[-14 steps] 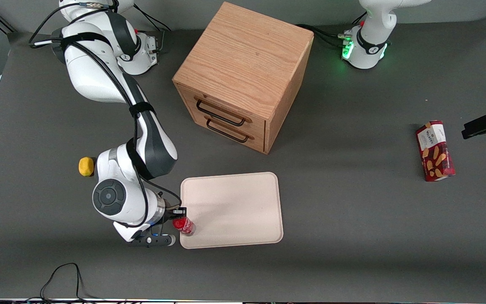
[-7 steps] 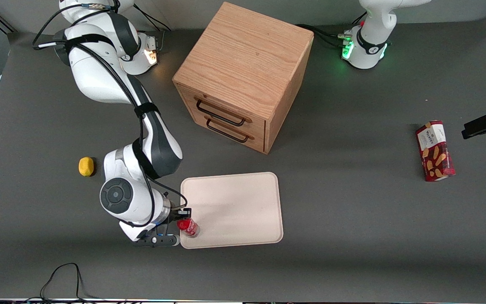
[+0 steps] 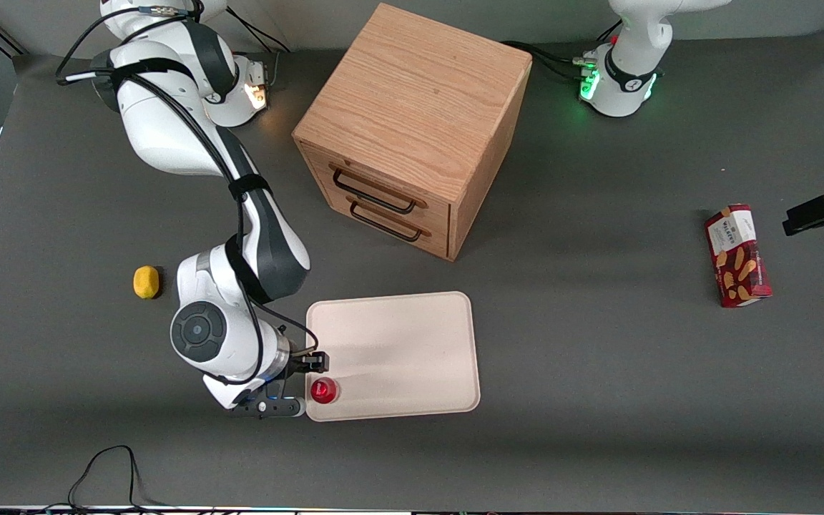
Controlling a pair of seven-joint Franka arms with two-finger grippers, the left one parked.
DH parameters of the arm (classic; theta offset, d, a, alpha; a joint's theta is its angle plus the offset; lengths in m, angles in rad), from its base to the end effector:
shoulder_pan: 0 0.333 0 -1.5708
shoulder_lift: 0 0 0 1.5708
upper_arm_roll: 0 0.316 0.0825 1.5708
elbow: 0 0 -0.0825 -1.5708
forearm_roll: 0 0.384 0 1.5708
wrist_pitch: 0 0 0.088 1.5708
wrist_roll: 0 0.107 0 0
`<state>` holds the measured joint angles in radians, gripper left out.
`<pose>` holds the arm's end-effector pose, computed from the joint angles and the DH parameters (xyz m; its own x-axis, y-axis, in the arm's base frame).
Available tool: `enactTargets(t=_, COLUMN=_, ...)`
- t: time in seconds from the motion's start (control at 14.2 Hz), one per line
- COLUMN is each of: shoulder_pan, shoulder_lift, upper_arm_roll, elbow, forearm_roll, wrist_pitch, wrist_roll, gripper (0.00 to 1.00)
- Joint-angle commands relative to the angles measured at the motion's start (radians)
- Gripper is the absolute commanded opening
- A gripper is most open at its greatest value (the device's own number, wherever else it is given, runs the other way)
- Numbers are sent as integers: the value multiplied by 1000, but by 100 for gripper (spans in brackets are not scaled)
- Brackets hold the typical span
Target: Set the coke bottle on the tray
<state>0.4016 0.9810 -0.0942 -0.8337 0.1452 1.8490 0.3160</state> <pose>0.7414 0.2814 0.3252 0.9999 -0.0033 0.0152 -0.0022 -0.9975 -0.0710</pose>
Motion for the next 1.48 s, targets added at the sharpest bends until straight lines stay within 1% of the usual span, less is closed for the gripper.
enactTargets(t=0.0, shoulder_pan=3, shoulder_lift=13, upper_arm_roll=-2, elbow=30, forearm_roll=20, wrist_pitch=6, wrist_roll=20, gripper=100)
enactTargets(t=0.35, shoulder_pan=3, shoulder_lift=8, upper_arm_roll=-4, elbow=28, forearm_roll=19, wrist_pitch=3, wrist_roll=20, gripper=100)
enactTargets(t=0.49, shoulder_pan=17, shoulder_lift=-4, upper_arm_roll=-7, elbow=24, forearm_roll=-4, wrist_pitch=-7, wrist_roll=20, gripper=100)
enactTargets(t=0.57, shoulder_pan=14, shoulder_lift=-22, upper_arm_roll=-7, elbow=7, forearm_roll=-6, wrist_pitch=-33, wrist_roll=18, gripper=100)
enactTargets(t=0.71, shoulder_pan=-1, shoulder_lift=-94, upper_arm_roll=-10, elbow=-47, forearm_roll=-4, wrist_pitch=-144, wrist_roll=-1, gripper=100)
enactTargets(t=0.78, shoulder_pan=-9, shoulder_lift=-141, upper_arm_roll=-13, elbow=-86, forearm_roll=-1, wrist_pitch=-218, wrist_roll=-9, gripper=100)
enactTargets(t=0.85, shoulder_pan=-30, shoulder_lift=-189, upper_arm_roll=-13, elbow=-144, forearm_roll=4, wrist_pitch=-252, wrist_roll=-32, gripper=100)
enactTargets(t=1.13, shoulder_pan=-87, shoulder_lift=-463, upper_arm_roll=-16, elbow=-482, forearm_roll=5, wrist_pitch=-223, wrist_roll=-116, gripper=100)
enactTargets(t=1.2, shoulder_pan=-90, shoulder_lift=-564, upper_arm_roll=-37, elbow=-581, forearm_roll=-4, wrist_pitch=-221, wrist_roll=-127, gripper=100)
enactTargets(t=1.41, shoulder_pan=-92, shoulder_lift=-764, upper_arm_roll=-53, elbow=-753, forearm_roll=-15, wrist_pitch=-234, wrist_roll=-169, gripper=100)
